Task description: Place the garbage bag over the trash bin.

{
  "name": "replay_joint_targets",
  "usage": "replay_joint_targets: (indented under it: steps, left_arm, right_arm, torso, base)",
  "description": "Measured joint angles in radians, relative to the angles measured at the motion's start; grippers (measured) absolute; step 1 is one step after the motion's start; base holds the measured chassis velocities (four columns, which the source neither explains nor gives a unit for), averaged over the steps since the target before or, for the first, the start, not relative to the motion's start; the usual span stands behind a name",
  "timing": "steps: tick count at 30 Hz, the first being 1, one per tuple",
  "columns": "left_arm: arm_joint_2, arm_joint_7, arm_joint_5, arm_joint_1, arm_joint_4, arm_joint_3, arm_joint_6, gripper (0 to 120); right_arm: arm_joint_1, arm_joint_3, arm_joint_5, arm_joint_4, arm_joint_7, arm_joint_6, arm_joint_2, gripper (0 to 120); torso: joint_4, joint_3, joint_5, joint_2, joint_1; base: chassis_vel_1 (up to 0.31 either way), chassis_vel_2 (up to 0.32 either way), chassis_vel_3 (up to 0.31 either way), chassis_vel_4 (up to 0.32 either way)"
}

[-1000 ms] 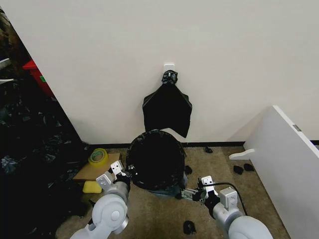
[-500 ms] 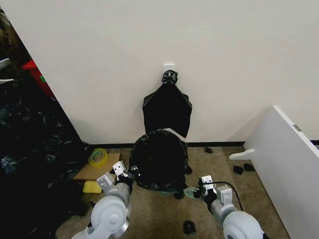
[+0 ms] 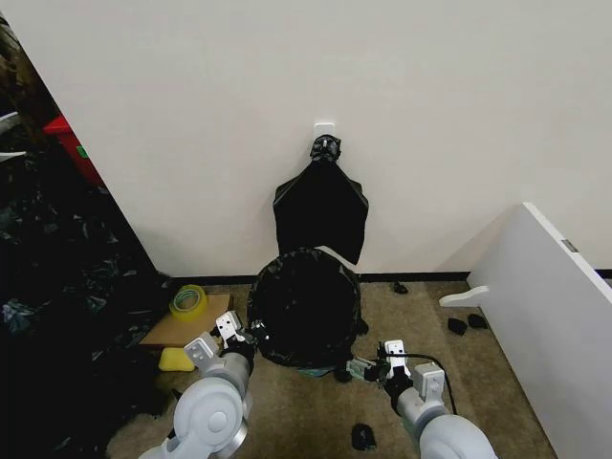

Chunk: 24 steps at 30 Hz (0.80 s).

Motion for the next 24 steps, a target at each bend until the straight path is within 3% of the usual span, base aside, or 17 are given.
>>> replay_joint_targets:
  steps: [18, 24]
  left_arm:
    - [-0.016, -0.034, -0.023, -0.069, 0.099, 0.003, -0.005, 0]
    - [-0.057, -0.038, -0.035, -0.136, 0.186, 0.034, 0.0, 0]
  right_arm:
    - [-0.082, 0.002, -0.084, 0.0, -0.044, -0.009, -0.015, 100]
    - [-0.135, 0.046, -0.085, 0.024, -0.066, 0.054, 0.005, 100]
  torso:
    - [0.0002, 0.0, 0.0002, 0.0, 0.0]
    - [0.0001, 0.0, 0.0003, 0.0, 0.0]
  base:
    - [0.0, 0.0, 0.0, 0.0]
    - [0.0, 0.0, 0.0, 0.0]
